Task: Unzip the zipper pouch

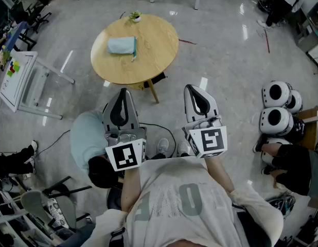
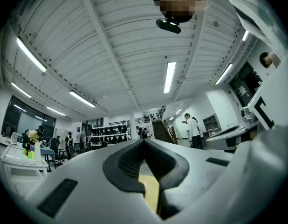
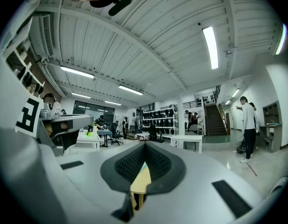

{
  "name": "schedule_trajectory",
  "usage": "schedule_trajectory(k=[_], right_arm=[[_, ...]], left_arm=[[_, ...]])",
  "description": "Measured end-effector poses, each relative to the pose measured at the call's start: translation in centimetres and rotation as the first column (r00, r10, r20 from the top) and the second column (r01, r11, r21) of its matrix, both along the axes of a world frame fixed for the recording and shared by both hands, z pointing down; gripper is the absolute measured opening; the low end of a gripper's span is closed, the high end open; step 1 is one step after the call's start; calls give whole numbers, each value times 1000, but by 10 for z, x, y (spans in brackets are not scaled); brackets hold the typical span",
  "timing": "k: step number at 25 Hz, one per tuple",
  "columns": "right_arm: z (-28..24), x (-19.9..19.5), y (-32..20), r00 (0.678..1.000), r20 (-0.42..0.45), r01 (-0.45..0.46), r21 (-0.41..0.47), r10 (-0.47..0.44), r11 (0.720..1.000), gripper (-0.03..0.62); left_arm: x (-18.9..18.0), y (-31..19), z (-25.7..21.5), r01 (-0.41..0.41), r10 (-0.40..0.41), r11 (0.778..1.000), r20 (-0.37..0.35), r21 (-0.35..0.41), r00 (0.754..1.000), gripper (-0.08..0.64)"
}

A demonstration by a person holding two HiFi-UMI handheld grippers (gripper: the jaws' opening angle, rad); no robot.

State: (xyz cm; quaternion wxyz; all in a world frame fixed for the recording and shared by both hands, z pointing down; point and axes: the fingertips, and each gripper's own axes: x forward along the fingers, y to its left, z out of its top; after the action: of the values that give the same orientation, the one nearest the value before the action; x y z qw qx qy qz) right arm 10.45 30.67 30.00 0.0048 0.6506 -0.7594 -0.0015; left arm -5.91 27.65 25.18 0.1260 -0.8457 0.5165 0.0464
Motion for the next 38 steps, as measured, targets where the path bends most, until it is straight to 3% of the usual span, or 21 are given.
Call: schedule_trajectory(k=[9, 16, 27, 38], right_arm=[[5, 0, -4, 999, 15, 33, -16, -32, 999, 29], [5, 27, 4, 995, 80, 51, 3, -51, 999, 29], [30, 46, 17, 982, 96, 167, -39, -162, 985, 29], [25, 55, -44, 986, 66, 152, 24, -154, 988, 29]], left_arm=[[0, -5, 3, 22, -22, 1000, 3, -11, 1000, 26], [15, 3, 9, 66, -66, 998, 3, -23, 998, 26], [29, 29, 20, 168, -169, 985, -9, -26, 986, 26], [30, -54, 15, 156, -154, 987, -32, 45, 988, 26]])
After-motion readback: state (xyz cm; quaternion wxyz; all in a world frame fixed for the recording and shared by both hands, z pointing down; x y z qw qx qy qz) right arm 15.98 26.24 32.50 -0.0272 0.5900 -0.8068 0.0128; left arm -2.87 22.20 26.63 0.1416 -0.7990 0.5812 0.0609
